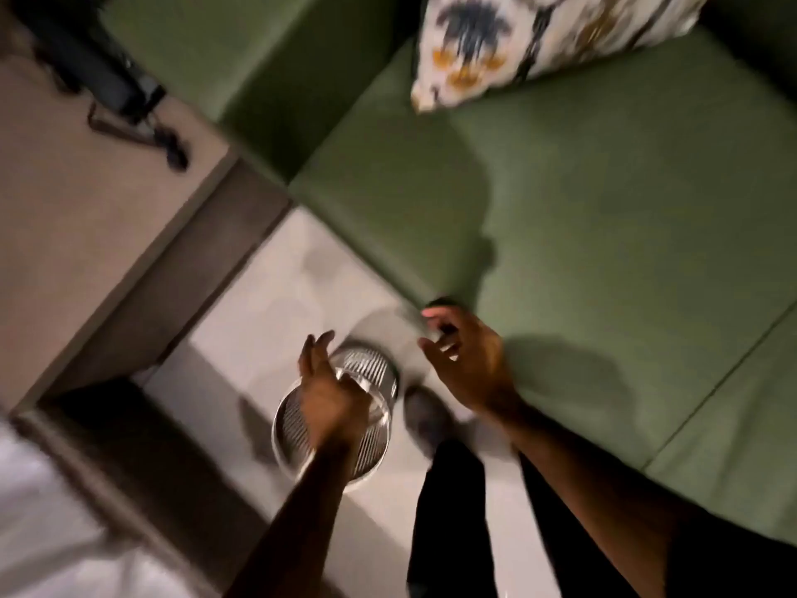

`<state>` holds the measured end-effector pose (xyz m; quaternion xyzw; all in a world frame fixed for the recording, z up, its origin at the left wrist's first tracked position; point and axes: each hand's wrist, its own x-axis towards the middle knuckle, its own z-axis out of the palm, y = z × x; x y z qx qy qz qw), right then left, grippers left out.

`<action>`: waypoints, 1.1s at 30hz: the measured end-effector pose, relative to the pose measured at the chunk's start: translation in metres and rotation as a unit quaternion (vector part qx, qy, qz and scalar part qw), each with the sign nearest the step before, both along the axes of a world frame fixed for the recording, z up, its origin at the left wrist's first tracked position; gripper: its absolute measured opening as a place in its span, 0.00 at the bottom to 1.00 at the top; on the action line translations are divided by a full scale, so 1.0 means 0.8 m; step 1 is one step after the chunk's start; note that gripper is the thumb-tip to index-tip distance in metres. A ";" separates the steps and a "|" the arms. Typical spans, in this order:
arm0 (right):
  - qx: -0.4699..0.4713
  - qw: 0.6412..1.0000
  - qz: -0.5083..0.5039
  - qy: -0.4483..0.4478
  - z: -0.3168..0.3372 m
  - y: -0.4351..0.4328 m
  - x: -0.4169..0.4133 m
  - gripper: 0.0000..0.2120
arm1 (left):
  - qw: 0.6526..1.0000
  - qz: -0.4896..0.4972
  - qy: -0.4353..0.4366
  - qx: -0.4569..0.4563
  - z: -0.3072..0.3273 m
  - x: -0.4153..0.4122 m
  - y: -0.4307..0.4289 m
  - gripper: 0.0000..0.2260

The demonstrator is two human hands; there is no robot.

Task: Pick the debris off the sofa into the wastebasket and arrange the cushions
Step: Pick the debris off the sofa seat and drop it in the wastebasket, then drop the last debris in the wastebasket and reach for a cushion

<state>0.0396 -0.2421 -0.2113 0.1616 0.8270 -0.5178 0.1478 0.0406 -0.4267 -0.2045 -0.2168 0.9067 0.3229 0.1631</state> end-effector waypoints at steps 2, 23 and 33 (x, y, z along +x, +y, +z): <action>-0.003 0.992 -0.099 0.083 0.030 0.069 -0.068 0.14 | 0.993 -0.025 0.096 0.066 0.020 -0.072 0.030 0.28; -0.089 0.926 -0.306 0.202 0.107 0.439 -0.145 0.34 | 0.876 -0.331 0.038 0.349 0.135 -0.424 0.375 0.48; -0.060 0.852 -0.514 0.075 0.124 0.518 0.112 0.39 | 0.893 -0.065 0.151 0.419 0.106 -0.246 0.454 0.22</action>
